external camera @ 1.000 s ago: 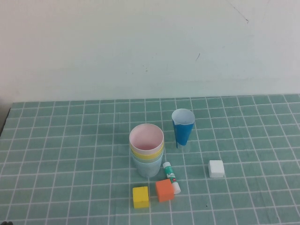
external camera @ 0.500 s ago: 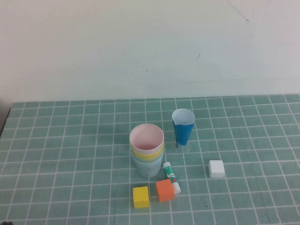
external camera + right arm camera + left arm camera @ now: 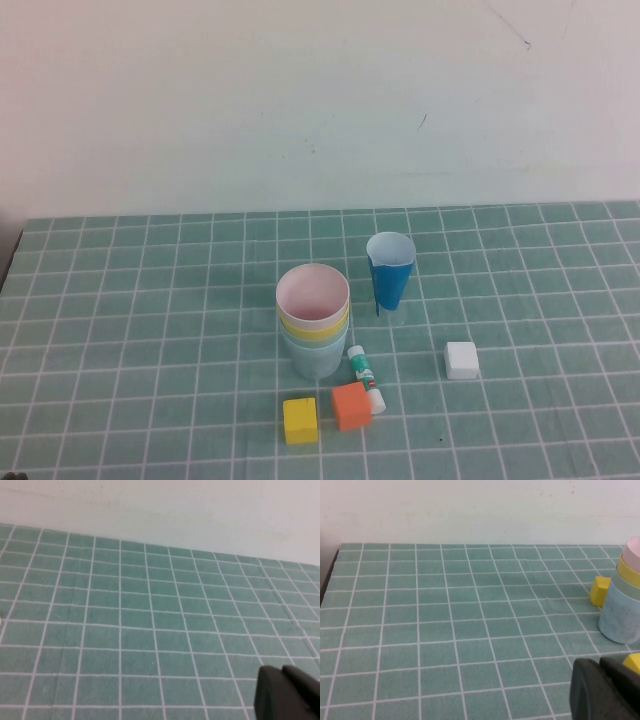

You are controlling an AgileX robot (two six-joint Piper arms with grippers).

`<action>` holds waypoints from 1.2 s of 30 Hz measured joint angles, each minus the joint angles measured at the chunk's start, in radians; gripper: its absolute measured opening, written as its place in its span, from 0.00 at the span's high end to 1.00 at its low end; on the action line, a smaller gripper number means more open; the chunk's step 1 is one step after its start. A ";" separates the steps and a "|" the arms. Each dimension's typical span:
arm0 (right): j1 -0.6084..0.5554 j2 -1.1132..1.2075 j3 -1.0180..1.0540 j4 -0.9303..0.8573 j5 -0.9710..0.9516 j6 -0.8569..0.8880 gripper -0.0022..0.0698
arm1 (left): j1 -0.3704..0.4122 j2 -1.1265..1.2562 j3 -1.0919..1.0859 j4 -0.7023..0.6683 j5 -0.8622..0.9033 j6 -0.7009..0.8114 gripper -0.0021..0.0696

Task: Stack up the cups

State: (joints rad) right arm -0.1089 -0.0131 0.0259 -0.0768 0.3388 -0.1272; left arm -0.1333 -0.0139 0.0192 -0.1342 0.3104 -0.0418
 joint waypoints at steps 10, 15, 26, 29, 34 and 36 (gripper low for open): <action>0.000 0.000 0.000 -0.050 0.000 0.053 0.97 | 0.000 0.000 0.000 0.000 0.000 0.002 0.97; 0.000 0.000 0.000 -0.055 0.000 0.054 0.97 | 0.000 0.000 0.000 0.000 0.000 0.002 0.97; -0.002 0.000 0.000 -0.059 0.000 0.054 0.97 | 0.000 0.000 0.000 0.000 0.000 0.002 0.97; -0.002 0.000 0.000 -0.059 0.000 0.054 0.97 | 0.000 0.000 0.000 0.000 0.000 0.002 0.97; -0.002 0.000 0.000 -0.059 0.000 0.054 0.97 | 0.030 0.000 0.000 -0.002 0.000 0.002 0.97; -0.002 0.000 0.000 -0.059 0.000 0.054 0.97 | 0.044 0.000 0.000 -0.004 0.000 0.002 0.97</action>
State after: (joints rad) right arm -0.1111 -0.0131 0.0259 -0.1357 0.3388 -0.0728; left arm -0.0893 -0.0139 0.0192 -0.1379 0.3104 -0.0396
